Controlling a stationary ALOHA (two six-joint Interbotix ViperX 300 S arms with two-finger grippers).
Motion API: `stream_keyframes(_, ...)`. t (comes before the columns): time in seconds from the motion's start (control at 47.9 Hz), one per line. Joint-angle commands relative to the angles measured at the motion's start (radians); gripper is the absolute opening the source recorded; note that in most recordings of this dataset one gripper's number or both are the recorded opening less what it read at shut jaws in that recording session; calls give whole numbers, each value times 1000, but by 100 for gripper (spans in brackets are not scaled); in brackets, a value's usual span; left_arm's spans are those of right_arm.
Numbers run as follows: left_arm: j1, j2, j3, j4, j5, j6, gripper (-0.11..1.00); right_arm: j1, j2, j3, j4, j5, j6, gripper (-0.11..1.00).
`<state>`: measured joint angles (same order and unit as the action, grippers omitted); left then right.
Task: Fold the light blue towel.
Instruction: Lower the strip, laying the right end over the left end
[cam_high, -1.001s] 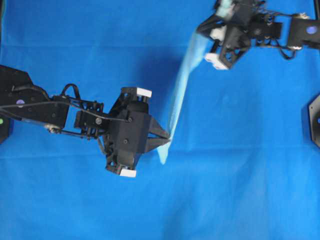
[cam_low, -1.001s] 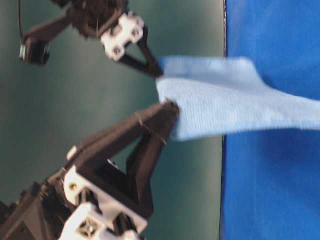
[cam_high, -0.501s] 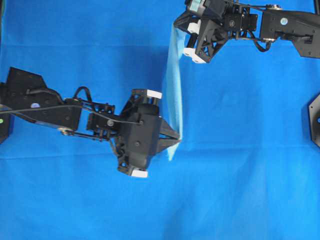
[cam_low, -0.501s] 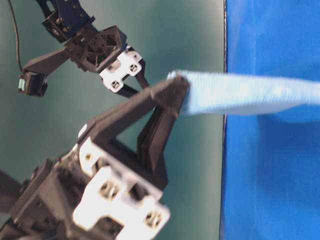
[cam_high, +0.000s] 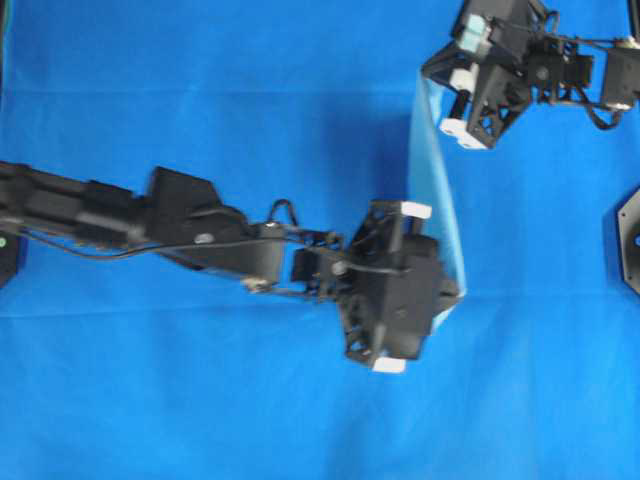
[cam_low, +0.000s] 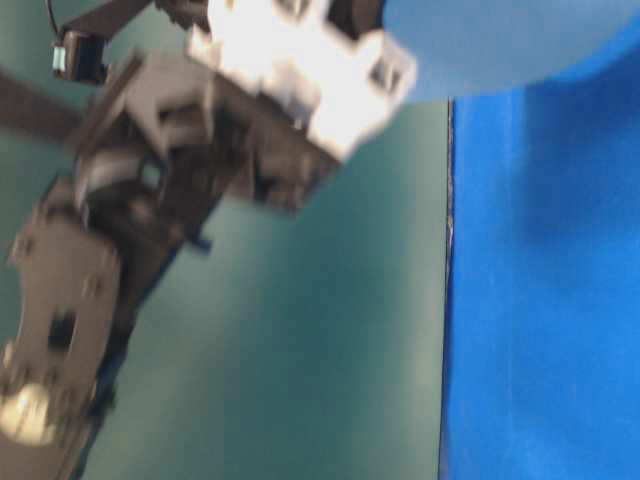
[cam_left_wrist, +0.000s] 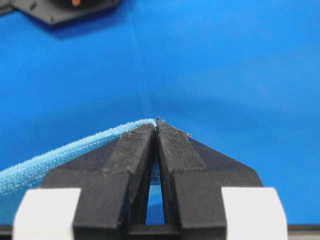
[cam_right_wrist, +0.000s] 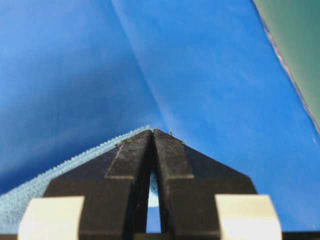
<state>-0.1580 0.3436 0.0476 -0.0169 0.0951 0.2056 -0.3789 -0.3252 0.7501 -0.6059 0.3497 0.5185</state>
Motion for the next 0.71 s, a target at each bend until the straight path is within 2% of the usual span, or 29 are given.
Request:
stream_keyframes(0.0,-34,5,-71,-3,-9,3,2,-60,-25,-6,-8,12,-2,2)
stream_keyframes(0.167,-21,-3,-15,-3,-3,-29,2,-60,23,-15,-8,-23,-3,2)
stream_keyframes(0.229,-17,-26,41,-3,-14,-61,2,-60,55,-25,-8,-64,-2,2)
stream_keyframes(0.438,-29,-92,202,-5,-46,-103,2,-54,202,-103,-6,-195,3,2)
stream_keyframes(0.688,-35,-169,383,-5,-46,-201,2,-34,314,-187,-6,-209,2,2)
